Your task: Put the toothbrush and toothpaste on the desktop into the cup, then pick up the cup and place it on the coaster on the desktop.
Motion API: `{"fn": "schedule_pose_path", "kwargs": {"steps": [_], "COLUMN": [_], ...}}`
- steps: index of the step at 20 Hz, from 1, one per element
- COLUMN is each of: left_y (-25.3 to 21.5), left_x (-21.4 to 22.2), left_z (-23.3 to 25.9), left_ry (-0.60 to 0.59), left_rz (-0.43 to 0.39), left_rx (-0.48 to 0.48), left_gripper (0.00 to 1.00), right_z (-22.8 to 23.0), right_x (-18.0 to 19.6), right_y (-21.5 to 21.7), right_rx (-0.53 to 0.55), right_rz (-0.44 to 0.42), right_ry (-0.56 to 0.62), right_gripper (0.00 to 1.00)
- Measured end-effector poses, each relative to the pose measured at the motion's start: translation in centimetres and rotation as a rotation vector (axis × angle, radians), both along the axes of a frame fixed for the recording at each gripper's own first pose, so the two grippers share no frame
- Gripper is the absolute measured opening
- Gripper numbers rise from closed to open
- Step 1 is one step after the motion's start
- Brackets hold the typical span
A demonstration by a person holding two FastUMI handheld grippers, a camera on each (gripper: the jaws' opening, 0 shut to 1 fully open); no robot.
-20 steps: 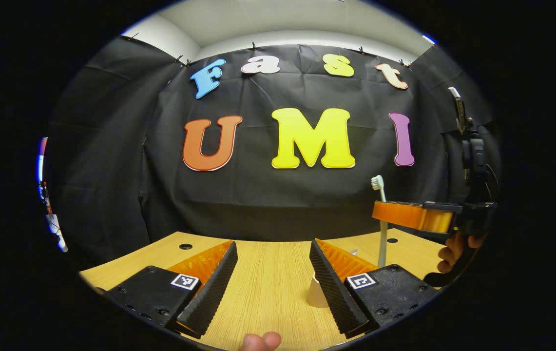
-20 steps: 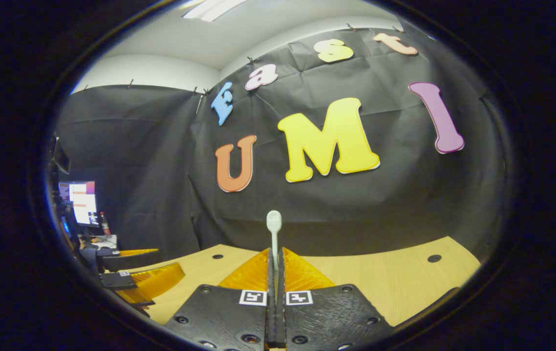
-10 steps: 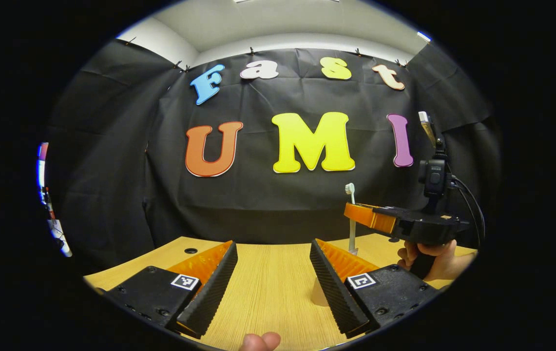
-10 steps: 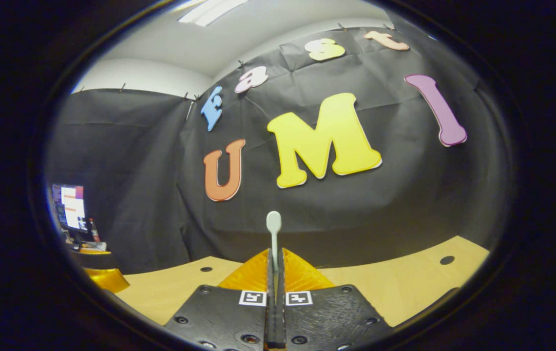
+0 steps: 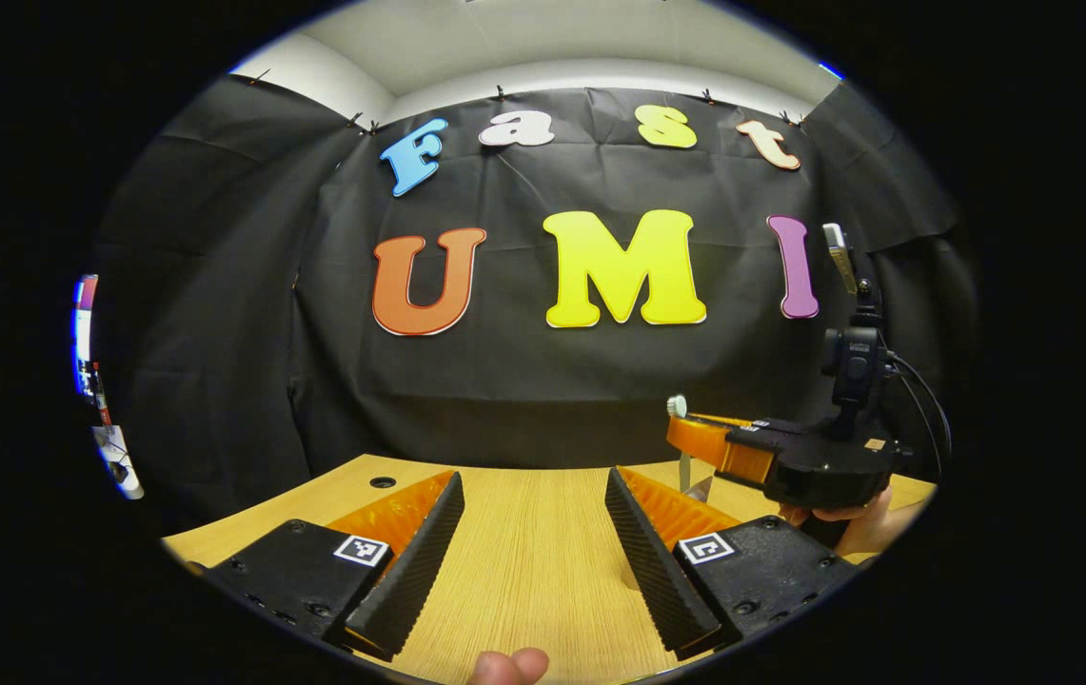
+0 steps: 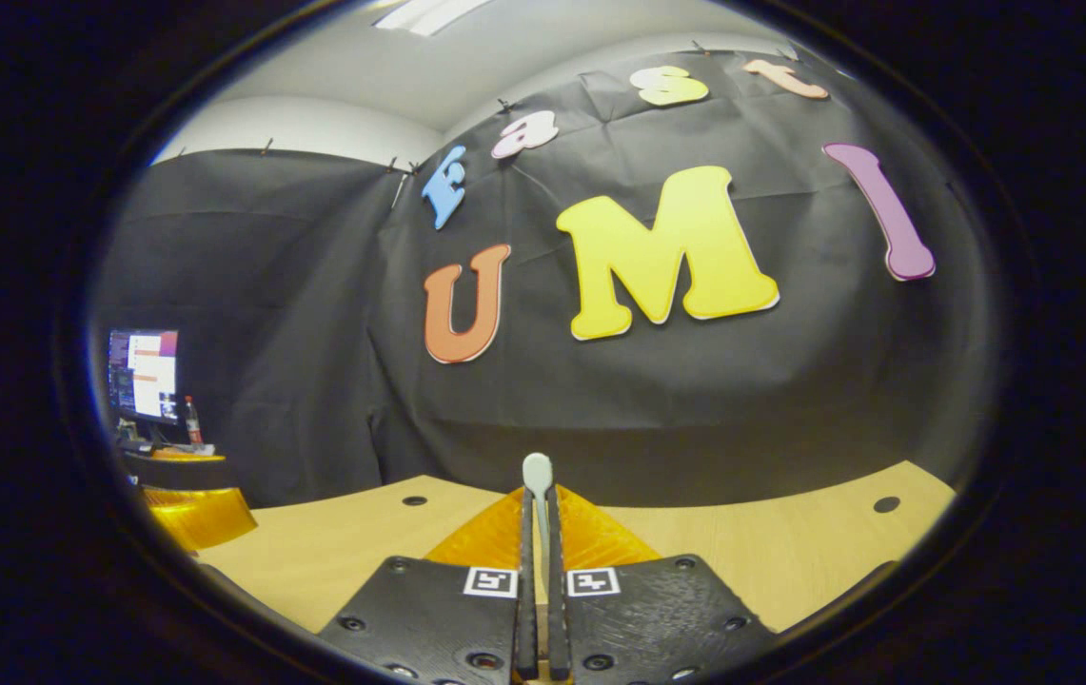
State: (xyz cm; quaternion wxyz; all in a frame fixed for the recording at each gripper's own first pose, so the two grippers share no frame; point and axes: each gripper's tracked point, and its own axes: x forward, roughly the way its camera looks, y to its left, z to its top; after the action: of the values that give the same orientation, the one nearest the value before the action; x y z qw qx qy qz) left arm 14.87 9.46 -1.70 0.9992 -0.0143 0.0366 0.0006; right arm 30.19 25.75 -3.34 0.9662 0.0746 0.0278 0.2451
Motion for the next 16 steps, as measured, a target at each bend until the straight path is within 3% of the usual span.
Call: {"fn": "schedule_pose_path", "kwargs": {"steps": [4,7,10,13,16], "left_y": [-0.2,-0.3,-0.7,-1.5,-2.6], "left_x": [-0.3,-0.4,-0.6,-1.0,-1.4], "left_z": [0.3,0.6,1.1,1.4,2.1], "left_ry": [0.002,0.003,0.005,0.018,0.026], "left_rz": [0.002,0.003,0.012,0.01,0.022], "left_rx": [-0.008,-0.02,-0.032,-0.054,-0.052], "left_gripper": [0.95,0.95,0.95,0.94,0.95], "right_z": [-0.3,-0.2,0.8,2.1,3.2], "right_x": [-1.0,-1.8,-3.1,-4.2,-5.3], "right_y": [-0.2,-0.3,-1.0,-2.9,-5.6], "right_rx": [-0.015,-0.043,-0.041,-0.036,-0.03], "right_rz": [0.007,0.02,0.018,-0.017,-0.08], "right_ry": [0.0,-0.007,-0.035,-0.054,-0.065], "right_gripper": [0.22,0.45,0.62,0.89,0.97]}}
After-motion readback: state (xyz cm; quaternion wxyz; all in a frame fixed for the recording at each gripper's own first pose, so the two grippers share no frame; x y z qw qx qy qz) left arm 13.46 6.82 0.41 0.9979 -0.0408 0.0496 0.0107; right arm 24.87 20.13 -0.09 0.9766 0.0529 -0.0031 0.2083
